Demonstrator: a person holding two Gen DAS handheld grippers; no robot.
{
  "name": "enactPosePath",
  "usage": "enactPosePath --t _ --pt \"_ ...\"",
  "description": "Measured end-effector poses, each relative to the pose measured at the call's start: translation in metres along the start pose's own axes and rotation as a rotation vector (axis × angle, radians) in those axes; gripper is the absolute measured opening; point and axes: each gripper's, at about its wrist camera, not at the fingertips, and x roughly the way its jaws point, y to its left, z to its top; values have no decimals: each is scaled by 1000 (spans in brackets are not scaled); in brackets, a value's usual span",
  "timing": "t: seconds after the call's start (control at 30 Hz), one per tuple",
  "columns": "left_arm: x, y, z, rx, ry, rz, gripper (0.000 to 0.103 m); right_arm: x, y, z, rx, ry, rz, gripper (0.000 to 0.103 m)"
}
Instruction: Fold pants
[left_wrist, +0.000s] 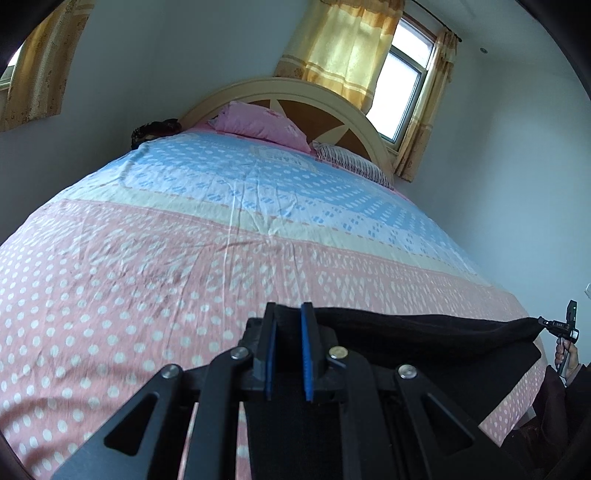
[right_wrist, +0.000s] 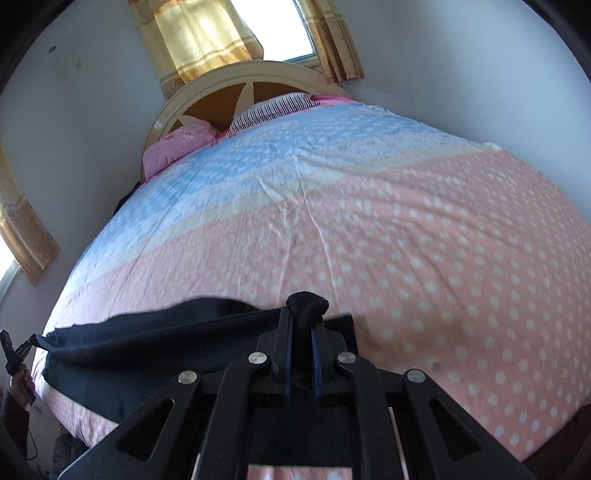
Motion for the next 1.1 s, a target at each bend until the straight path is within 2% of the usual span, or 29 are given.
enactPosePath --t 0.27,0.37,0.43,0.5,0.57,0.6,0.63,0.7,0.77,0.87,0.93,0.97,1.03,1.1 --pt "-6 -6 -37 95 49 57 12 4 -9 -24 7 90 -18 8" --pt "-4 -11 -45 173 73 100 15 -4 -9 -26 3 92 -25 10" --pt "-7 -12 -50 216 88 116 18 -14 -6 -26 -5 87 -39 16" --pt "-14 -12 -53 250 97 132 24 -24 -3 -24 -15 81 -74 29" --pt "-24 -9 -57 276 98 158 29 -35 -1 -22 -32 70 -102 31" --pt "-29 -6 -58 284 100 171 38 -40 -1 -21 -35 62 -109 31" --pt "-36 -3 -61 294 101 184 41 -45 1 -20 -34 53 -114 31" --pt "-47 6 -66 298 105 215 42 -58 9 -16 -40 22 -128 31" --pt "-60 19 -69 274 108 236 42 -65 27 -13 -71 -4 -131 32" --pt "-79 35 -71 197 77 243 42 -59 78 -12 -172 4 -93 32" --pt "-87 33 -69 143 41 202 41 -47 126 -18 -270 25 -36 42" --pt "-87 28 -66 135 28 173 41 -39 152 -22 -318 40 -3 51" --pt "-81 13 -62 151 24 135 41 -21 205 -36 -428 78 60 54" --pt "-69 -8 -60 206 34 118 47 -3 259 -56 -542 98 113 54"
